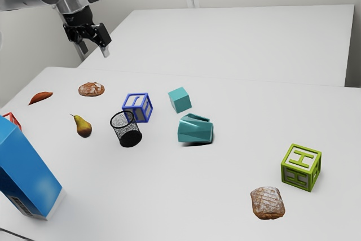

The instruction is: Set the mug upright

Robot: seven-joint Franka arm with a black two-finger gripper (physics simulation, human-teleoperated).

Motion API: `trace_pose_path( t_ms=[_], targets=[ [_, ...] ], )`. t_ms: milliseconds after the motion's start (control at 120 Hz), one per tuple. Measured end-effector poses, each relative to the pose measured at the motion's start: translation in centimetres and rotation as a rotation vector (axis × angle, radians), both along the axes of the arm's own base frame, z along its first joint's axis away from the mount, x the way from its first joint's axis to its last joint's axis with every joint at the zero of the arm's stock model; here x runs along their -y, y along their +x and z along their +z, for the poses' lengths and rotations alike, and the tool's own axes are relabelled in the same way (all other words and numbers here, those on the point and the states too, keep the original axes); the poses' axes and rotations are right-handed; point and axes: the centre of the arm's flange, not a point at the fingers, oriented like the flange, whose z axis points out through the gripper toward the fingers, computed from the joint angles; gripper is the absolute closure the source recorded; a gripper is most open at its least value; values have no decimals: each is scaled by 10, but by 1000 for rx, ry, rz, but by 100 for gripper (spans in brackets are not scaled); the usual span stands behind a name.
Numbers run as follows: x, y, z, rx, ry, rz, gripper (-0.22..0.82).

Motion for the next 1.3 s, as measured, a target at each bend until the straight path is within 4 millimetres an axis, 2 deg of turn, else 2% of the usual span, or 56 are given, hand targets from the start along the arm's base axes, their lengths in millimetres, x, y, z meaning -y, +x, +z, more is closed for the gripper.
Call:
trace_pose_path(
  t_ms=[258, 333, 400, 467, 592, 742, 917, 1067, 1192, 1300],
  targets=[
    [-1, -1, -2, -12, -4, -3, 0],
    [13, 3, -9, -18, -48, -21, 0],
    [25, 11, -23, -29, -128, -26, 0],
    [32, 16, -40, -45, -208, -20, 0],
    [44, 25, -88, -62, -350, 0, 0],
    [55, 41, -161, -89, -494, 62, 0],
    [69, 47, -227, -118, -584, 128, 0],
    [76, 46, -264, -142, -639, 178, 0],
    [103, 39, -293, -172, -680, 186, 0],
    [113, 35, -306, -179, -712, 207, 0]
  ],
)
